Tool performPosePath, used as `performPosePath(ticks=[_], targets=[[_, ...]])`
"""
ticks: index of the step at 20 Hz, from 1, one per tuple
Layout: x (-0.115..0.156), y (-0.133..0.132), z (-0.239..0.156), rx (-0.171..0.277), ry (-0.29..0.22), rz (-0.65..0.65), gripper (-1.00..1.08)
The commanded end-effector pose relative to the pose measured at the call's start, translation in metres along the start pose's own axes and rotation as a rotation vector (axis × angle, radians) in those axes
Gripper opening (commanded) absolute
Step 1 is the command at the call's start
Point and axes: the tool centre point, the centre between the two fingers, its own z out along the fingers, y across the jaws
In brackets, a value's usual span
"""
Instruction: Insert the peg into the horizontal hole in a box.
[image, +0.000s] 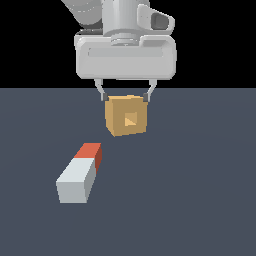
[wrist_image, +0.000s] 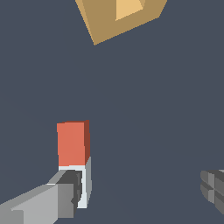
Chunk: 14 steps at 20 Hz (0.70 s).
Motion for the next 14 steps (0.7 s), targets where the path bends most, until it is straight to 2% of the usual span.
performPosePath(ticks=[1,8,14], targets=[[0.0,0.0,0.0,0.0,0.0,0.0,1.0],[-0.007,-0.007,0.007,-0.001,0.0,-0.003,1.0],[-0.025,-0.026,0.027,-0.002,0.001,-0.01,1.0]])
